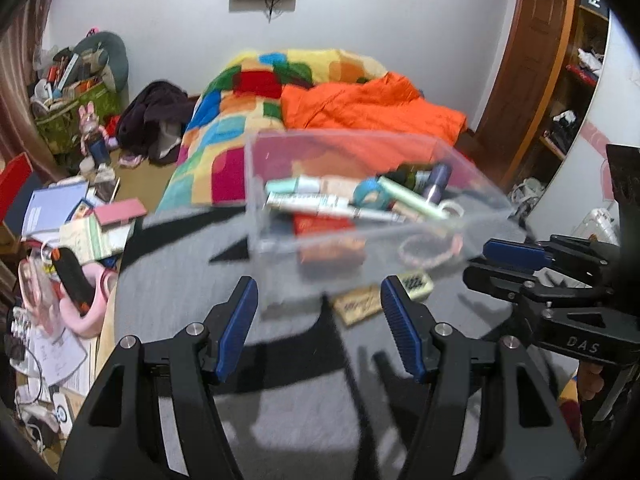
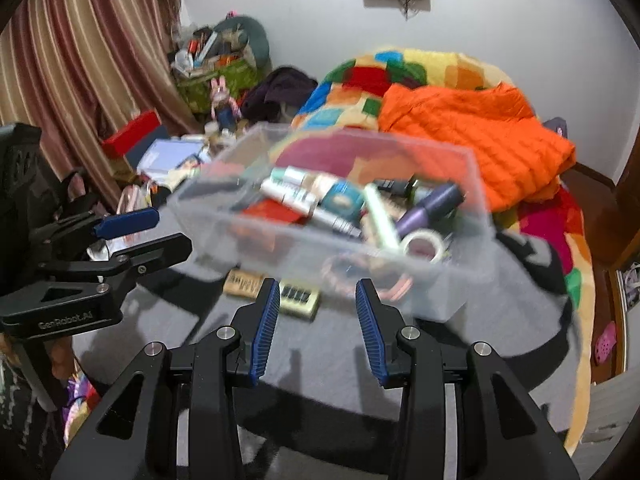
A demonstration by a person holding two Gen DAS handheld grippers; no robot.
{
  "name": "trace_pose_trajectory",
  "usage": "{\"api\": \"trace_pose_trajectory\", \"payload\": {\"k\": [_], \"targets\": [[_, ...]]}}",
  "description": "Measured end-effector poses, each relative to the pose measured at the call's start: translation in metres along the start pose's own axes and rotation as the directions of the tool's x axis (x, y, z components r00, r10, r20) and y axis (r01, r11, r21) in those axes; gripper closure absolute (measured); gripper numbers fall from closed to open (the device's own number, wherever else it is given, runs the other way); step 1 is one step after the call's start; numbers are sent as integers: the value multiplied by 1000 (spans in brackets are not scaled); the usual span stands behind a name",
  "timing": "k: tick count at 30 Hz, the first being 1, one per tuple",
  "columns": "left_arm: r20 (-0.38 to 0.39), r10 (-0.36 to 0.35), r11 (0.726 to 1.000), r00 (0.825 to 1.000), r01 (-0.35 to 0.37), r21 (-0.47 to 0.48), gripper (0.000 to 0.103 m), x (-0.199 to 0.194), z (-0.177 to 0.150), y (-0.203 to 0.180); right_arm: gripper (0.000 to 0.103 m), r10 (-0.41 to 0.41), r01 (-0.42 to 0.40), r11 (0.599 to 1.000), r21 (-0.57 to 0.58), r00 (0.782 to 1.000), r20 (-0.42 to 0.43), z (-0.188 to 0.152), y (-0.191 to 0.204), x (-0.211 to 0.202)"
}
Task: Organize objects
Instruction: 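Grasp the brown eraser with the left tool while the right tool grasps the dotted cream block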
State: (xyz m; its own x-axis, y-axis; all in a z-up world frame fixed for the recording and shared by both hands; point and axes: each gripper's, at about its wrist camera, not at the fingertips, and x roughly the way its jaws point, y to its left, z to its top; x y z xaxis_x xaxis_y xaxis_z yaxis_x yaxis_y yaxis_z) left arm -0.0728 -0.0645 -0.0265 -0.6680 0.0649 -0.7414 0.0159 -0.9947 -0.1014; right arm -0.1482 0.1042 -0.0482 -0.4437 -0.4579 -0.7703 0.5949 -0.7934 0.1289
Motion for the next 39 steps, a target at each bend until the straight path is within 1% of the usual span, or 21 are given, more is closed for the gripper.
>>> {"api": "trace_pose_trajectory", "payload": {"k": [5,8,10,13,16,20,24,28,31,32,33,34,35,36,37,39], "targets": [[-55,14,1000,998,-15,-27,39,9,-18,13,67,4,-2,1000,15,996,-85,-2,8,36],[-79,8,999,997,-11,-36,39,14,-24,16,67,-11,13,1000,20,993,-115,-4,12,52],[-89,5,999,996,-8,-33,39,17,-25,15,67,-7,11,999,34,992,-126,-4,12,60],[-89,23,999,996,-26,-27,39,22,-24,10,67,-19,25,998,54,994,-109,-6,10,63],[-101,2,1000,995,-3,-16,39,27,-20,2,70,0,9,996,87,995,-97,-7,5,60],[-113,-13,1000,994,16,26,39,36,-14,-16,71,7,2,994,106,996,-84,-10,-2,51],[-148,-18,999,989,25,46,39,51,-7,-28,72,10,-3,992,129,998,-60,-16,-13,36],[-193,-29,999,981,35,30,39,67,-3,-32,72,-1,7,991,133,999,-40,-23,-23,22],[-202,-40,998,979,47,29,39,73,-3,-36,72,1,3,990,142,1000,-30,-28,-29,16],[-201,-31,999,979,39,34,40,75,-3,-37,72,5,-1,989,146,1000,-27,-30,-31,14],[-200,-25,999,980,33,38,44,76,-3,-38,72,8,-4,989,151,1000,-23,-31,-33,11],[-197,-18,999,980,27,40,46,77,-3,-39,72,10,-7,988,154,1000,-19,-32,-33,10],[-192,-15,999,981,23,42,50,77,-3,-40,72,14,-12,987,157,1000,-16,-33,-34,9],[-191,-16,999,981,25,43,57,77,-3,-40,72,18,-16,987,160,1000,-14,-34,-34,8],[-192,-22,999,981,31,42,59,76,-4,-39,72,22,-20,986,164,1000,-10,-34,-34,6],[-189,-37,999,981,43,30,59,75,-4,-37,72,26,-25,987,161,1000,-8,-35,-33,5]]}}
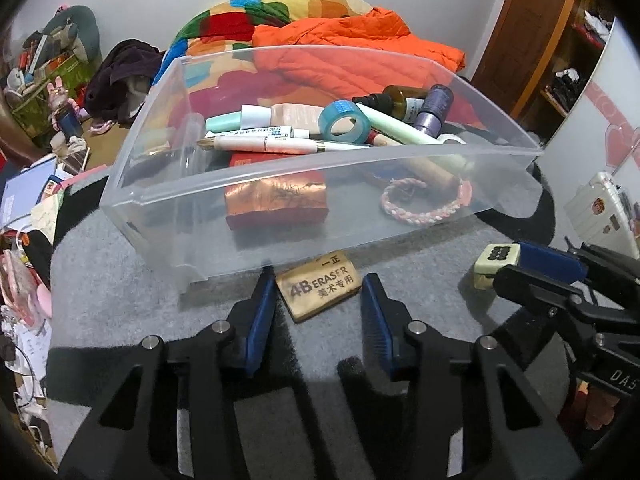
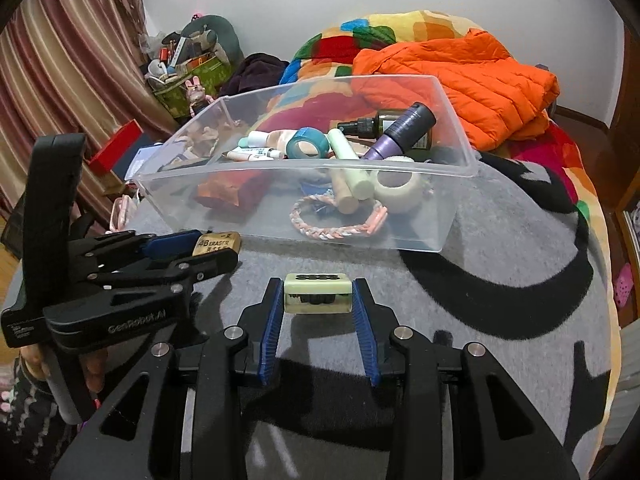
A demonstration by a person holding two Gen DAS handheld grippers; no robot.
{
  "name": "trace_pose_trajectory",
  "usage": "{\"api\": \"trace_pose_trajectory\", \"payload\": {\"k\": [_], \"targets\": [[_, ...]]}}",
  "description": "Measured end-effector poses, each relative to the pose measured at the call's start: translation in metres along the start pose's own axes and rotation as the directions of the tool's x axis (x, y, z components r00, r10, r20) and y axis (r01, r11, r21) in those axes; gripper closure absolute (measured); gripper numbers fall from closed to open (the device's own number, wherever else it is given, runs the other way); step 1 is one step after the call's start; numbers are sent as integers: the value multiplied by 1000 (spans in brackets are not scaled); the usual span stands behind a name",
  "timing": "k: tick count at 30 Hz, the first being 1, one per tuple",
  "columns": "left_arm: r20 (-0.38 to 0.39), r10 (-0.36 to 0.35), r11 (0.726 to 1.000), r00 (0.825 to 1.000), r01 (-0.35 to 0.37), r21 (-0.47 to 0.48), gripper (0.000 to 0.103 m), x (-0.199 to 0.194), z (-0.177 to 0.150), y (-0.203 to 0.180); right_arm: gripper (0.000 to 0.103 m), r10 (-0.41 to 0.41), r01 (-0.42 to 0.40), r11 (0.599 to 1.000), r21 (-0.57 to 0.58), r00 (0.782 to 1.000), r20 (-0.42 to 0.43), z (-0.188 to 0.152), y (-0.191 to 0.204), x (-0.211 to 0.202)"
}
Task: Organize objects
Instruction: 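Grasp the brown eraser with the left tool while the right tool grasps the dotted cream block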
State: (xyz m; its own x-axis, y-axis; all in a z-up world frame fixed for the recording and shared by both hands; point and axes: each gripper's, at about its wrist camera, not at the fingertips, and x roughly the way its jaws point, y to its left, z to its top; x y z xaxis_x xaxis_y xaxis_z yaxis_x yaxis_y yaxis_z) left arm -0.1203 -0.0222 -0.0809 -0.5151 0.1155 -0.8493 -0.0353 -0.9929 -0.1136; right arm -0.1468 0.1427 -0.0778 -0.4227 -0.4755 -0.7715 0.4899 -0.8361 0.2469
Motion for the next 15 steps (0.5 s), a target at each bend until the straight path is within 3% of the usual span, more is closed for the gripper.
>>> {"api": "trace_pose_trajectory", "payload": {"k": [15], "targets": [[113,0,1000,994,1,-3,59,-45,-14,-5,72,4,-4,1000,-1,997,77,14,4,-25]]}}
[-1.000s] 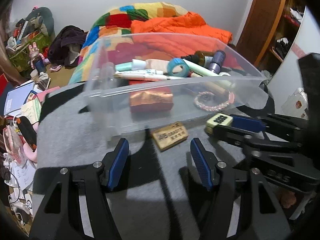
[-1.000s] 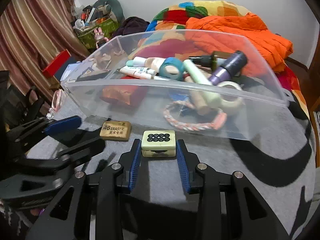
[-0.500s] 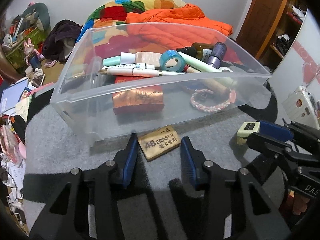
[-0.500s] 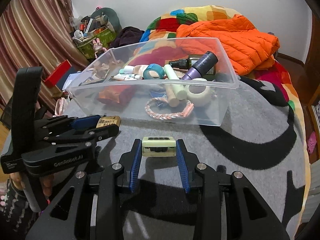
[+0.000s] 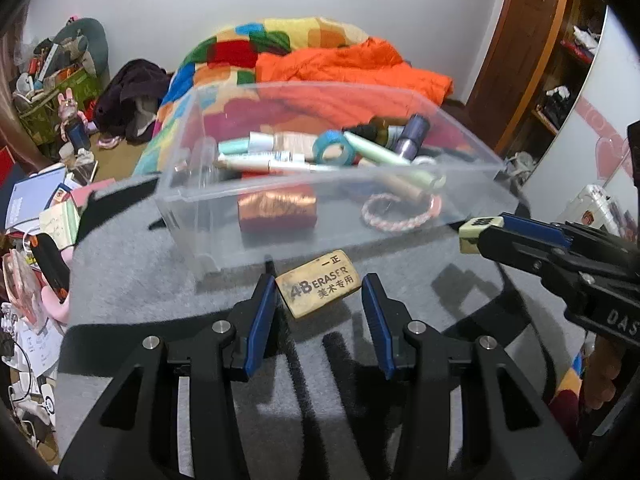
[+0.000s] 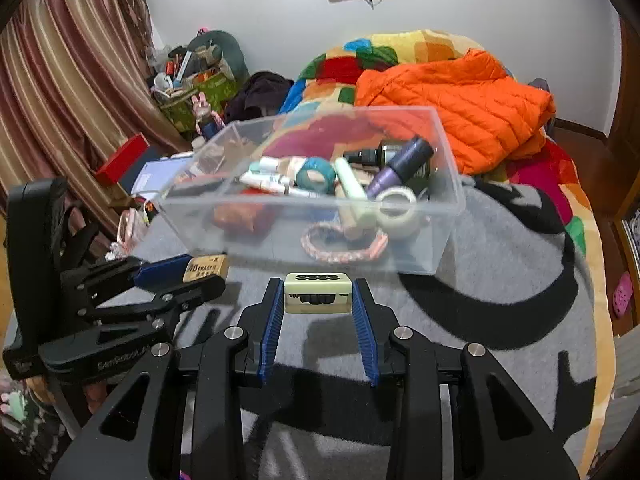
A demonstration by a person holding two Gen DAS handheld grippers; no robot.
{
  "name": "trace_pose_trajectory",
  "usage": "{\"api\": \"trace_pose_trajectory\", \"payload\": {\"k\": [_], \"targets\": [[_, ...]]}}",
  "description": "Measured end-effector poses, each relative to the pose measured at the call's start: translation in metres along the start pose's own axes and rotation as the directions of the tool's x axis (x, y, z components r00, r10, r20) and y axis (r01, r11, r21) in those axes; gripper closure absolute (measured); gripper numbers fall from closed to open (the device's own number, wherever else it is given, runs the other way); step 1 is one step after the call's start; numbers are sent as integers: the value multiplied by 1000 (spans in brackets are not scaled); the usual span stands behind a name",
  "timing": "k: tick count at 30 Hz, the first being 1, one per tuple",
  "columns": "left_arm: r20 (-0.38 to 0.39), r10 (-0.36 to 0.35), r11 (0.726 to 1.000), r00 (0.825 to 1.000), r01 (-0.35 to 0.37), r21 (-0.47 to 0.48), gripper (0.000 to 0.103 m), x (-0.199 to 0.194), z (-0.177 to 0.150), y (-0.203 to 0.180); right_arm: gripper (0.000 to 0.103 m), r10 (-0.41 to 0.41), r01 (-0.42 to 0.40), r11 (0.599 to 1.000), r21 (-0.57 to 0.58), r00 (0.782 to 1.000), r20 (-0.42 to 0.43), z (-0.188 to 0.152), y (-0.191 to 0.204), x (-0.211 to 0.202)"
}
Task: Organize objects
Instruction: 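Carry the eraser and dotted block over the box and open both tools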
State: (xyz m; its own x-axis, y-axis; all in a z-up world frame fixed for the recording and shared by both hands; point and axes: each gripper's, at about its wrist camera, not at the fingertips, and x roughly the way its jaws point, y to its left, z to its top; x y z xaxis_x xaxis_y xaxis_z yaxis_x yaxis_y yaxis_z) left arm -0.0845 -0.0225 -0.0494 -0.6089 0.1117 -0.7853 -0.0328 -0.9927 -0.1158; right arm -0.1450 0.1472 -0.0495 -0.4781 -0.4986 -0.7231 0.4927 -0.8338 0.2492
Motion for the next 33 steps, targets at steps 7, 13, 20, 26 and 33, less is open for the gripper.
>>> {"api": "trace_pose_trajectory", "payload": {"k": [7,13,20,26,33], "targets": [[83,-14,1000,996,14,-8,59,-24,15,-1,72,-3,2,1000,8,997,71,20,-1,-16],[144,-24,999,989,28,-25,59,-38,36,2,72,-19,17,1000,14,992,121,40,-4,-23],[166,-20,999,986,25,-27,59,-34,59,5,72,-45,44,999,11,989,141,58,-6,-17],[118,-22,999,993,26,-38,59,-8,70,11,72,-71,71,997,5,993,99,64,-8,8],[70,-22,998,997,27,-60,59,18,70,18,72,-87,86,996,10,996,31,60,-16,39]]}}
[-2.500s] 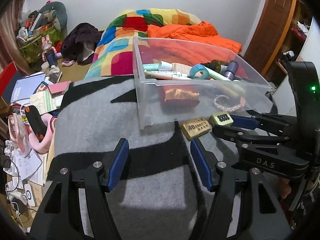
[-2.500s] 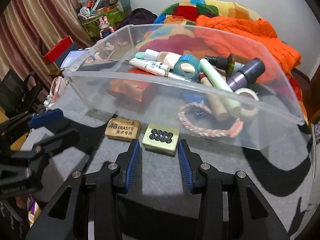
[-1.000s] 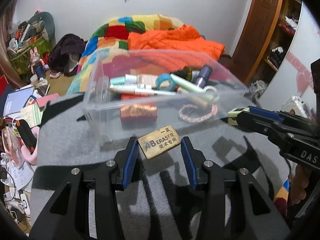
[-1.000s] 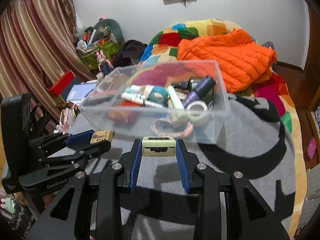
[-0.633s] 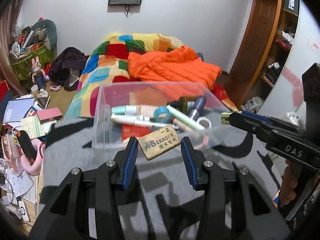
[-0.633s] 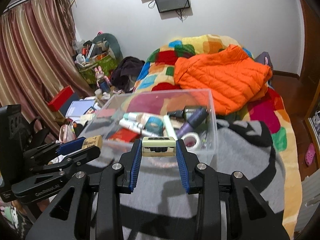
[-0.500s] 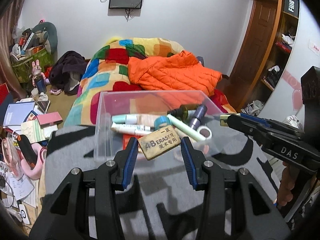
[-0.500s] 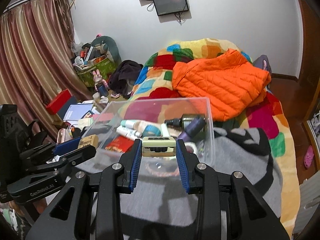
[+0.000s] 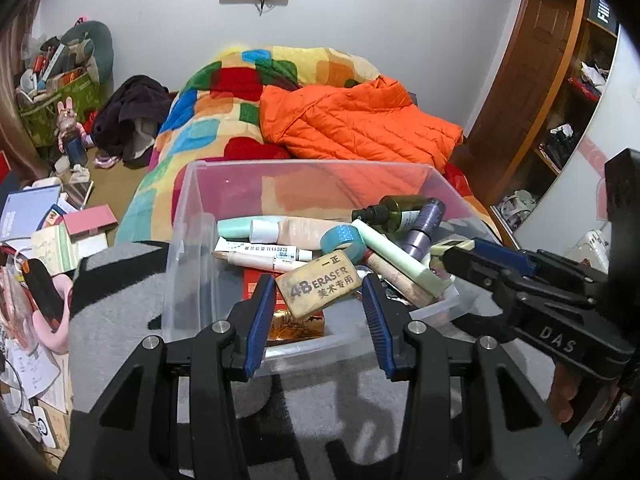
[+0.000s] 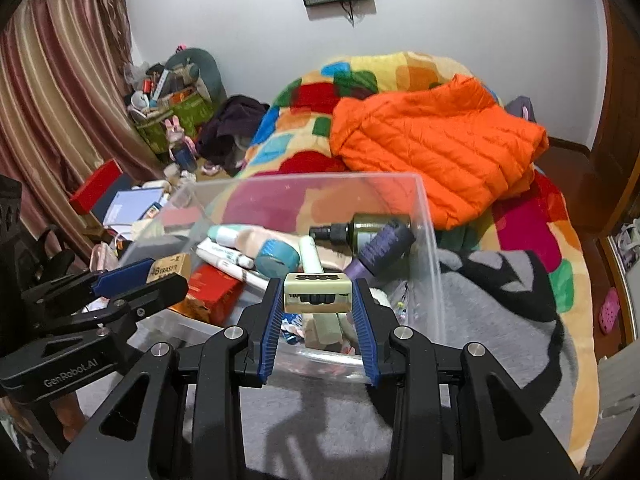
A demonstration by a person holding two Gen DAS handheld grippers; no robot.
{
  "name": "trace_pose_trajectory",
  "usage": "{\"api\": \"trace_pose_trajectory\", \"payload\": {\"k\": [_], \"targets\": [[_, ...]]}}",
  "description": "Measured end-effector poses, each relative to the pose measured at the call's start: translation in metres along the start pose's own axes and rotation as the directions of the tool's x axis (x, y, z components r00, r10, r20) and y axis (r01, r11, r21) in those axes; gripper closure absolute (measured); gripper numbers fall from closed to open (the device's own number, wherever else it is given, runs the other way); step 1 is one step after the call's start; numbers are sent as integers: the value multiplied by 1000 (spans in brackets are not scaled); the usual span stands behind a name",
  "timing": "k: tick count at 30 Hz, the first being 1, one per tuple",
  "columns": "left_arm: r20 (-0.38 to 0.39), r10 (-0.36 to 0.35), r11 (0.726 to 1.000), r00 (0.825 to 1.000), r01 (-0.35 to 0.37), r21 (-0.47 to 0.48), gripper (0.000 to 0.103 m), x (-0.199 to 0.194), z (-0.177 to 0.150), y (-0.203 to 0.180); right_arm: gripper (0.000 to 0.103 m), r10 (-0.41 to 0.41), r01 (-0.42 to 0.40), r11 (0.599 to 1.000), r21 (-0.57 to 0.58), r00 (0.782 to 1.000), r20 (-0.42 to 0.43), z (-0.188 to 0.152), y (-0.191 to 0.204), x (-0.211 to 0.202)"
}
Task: Organize objects
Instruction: 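Carry the eraser and dotted block over the box and open both tools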
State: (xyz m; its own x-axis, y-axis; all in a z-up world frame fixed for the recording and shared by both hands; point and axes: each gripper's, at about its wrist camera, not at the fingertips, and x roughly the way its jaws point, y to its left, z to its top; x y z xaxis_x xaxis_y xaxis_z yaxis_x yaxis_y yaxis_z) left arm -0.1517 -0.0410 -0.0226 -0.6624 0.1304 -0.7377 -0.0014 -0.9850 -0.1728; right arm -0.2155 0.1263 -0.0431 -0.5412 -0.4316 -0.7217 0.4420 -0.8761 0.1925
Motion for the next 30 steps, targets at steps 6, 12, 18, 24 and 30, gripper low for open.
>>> {"api": "trace_pose_trajectory", "payload": {"k": [6,12,18,24,30], "targets": [[-3,7,1000,1000,-7,13,59,5,-2,-3,72,-2,2,1000,-19,1000,-21,-1,3,9],[8,-1,1000,1000,1,28,58,-2,-2,-8,72,14,-15,999,-29,1000,-18,0,6,1],[52,1,999,999,-3,34,57,-24,-3,-12,72,27,-25,999,-44,999,29,1,8,-25],[131,26,998,991,-34,61,43,-57,-10,-19,72,40,-35,997,-62,996,83,-3,11,-55],[170,29,996,985,-42,75,29,-80,-22,-26,64,27,-17,997,-77,992,124,-16,13,-76]]}}
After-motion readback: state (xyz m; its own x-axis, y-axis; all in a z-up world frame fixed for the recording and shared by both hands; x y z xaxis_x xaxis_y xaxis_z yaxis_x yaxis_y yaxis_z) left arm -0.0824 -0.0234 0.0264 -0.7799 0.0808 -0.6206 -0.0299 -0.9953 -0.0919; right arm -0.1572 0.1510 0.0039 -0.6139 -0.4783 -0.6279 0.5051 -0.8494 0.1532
